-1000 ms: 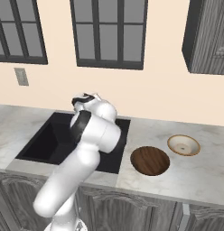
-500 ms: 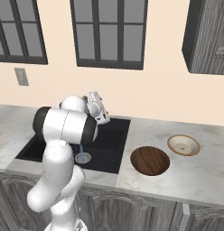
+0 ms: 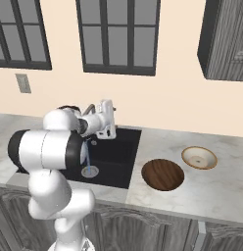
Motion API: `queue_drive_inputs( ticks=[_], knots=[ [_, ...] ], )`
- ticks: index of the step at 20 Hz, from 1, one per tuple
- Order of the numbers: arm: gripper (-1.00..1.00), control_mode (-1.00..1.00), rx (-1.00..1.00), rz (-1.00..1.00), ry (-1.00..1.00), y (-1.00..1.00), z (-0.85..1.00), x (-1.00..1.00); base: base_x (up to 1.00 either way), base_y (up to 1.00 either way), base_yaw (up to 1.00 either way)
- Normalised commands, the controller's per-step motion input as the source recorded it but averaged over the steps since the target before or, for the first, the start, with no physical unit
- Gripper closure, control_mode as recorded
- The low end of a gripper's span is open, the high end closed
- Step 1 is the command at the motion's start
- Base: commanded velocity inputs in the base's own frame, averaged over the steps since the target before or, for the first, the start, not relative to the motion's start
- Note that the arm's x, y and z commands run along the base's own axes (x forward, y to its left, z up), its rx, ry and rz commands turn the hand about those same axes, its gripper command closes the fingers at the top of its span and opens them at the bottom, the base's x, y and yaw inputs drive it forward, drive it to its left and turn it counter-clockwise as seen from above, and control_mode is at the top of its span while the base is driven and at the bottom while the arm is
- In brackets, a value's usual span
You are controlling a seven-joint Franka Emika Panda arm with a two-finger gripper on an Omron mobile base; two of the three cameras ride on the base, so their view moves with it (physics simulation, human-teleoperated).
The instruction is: Rinse each bowl for a few seconds and place them down in the sink or on the counter.
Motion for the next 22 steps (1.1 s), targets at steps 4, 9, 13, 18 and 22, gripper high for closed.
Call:
queue_drive_inputs(
  ticks=[4, 9, 13, 18, 22],
  knots=[
    [-1.0, -1.0, 0.26, -0.27, 0.0, -0.11, 0.68, -0.53, 0.0, 0.0, 0.0],
    [-1.0, -1.0, 0.26, -0.23, -0.06, -0.04, 0.5, -0.52, 0.0, 0.0, 0.0],
    [-1.0, -1.0, 0.19, -0.17, -0.1, -0.06, 0.32, -0.35, 0.0, 0.0, 0.0],
    [-1.0, -1.0, 0.09, -0.07, -0.08, -0.06, 0.13, -0.1, 0.0, 0.0, 0.0],
    [-1.0, -1.0, 0.06, -0.1, -0.07, -0.15, 0.01, -0.05, 0.0, 0.0, 0.0]
  ],
)
